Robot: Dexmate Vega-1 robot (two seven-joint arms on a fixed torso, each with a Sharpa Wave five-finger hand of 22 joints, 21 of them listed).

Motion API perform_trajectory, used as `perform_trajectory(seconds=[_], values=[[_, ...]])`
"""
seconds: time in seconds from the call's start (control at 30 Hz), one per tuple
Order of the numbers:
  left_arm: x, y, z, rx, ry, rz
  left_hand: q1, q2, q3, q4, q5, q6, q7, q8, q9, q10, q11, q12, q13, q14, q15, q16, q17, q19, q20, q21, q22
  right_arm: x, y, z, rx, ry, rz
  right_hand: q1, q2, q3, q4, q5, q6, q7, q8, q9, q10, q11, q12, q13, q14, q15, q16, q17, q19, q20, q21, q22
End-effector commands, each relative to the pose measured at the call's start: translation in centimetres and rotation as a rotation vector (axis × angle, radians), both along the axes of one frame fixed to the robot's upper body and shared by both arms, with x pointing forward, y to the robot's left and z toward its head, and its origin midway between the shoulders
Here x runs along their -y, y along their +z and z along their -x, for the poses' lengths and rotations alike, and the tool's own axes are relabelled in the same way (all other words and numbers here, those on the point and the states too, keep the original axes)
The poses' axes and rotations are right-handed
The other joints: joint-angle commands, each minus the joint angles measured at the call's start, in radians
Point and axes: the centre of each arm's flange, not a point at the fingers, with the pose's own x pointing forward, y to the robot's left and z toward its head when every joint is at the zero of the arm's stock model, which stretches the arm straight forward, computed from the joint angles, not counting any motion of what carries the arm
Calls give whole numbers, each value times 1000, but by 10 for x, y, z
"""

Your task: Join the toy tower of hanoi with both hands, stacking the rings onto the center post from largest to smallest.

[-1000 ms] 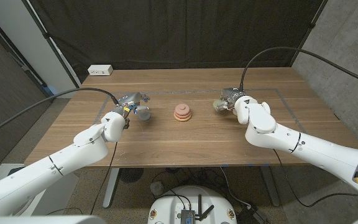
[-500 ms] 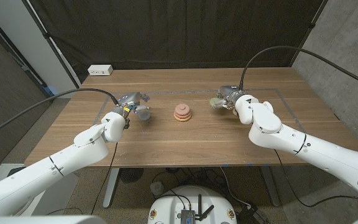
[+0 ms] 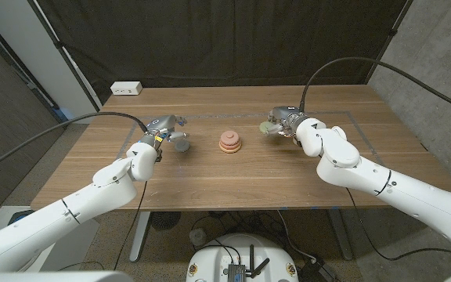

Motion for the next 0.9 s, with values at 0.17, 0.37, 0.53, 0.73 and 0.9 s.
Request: perform_trajectory(seconds=[0.17, 0.37, 0.53, 0.73, 0.9], values=[[-1, 3, -1, 34, 13, -2, -3, -9, 10, -1, 5, 8, -8, -1, 4, 6, -11, 3, 6, 4, -60, 2, 1, 10, -130, 6, -3, -26, 13, 4, 46, 92, 62, 12, 61, 48, 42, 9, 117, -107, 14, 2, 173, -164, -6, 12, 10, -4, 10, 3, 12, -47, 5, 4], [-1, 1, -4, 30, 9, 8, -2, -10, 11, -1, 4, 8, -8, -2, 4, 5, -10, 2, 8, 2, -60, 0, -3, 11, -130, 9, -1, -36, 17, 3, 47, 125, 77, 11, 61, 50, 42, 10, 120, -106, 14, 2, 176, -163, -9, 13, 11, -4, 13, 3, 13, -47, 4, 5], [-2, 1, -4, 31, 12, 6, -2, -10, 12, 0, 4, 7, -9, -3, 5, 7, -9, 3, 9, 3, -60, 1, -4, 10, -130, 8, -5, -43, 19, 1, 49, 152, 89, 10, 61, 51, 43, 11, 122, -108, 15, 1, 178, -166, -11, 12, 12, -4, 14, 3, 12, -47, 2, 4], [-2, 0, -4, 32, 7, 7, -3, -10, 12, 0, 4, 9, -10, -2, 5, 9, -10, 3, 9, 8, -60, 4, -3, 14, -130, 12, -2, -47, 22, -1, 51, 180, 97, 9, 61, 55, 43, 13, 122, -108, 14, 0, 180, -166, -15, 17, 13, -4, 17, 3, 14, -47, 2, 6], [-3, -4, -3, 35, 17, 24, -2, -12, 12, -1, 4, 12, -10, -2, 5, 15, -9, 4, 10, 10, -60, 5, -4, 17, -131, 14, 1, -54, 23, -3, 51, 212, 118, 8, 61, 56, 43, 14, 124, -108, 14, 0, 180, -166, -17, 20, 13, -4, 19, 3, 15, -47, 1, 7]])
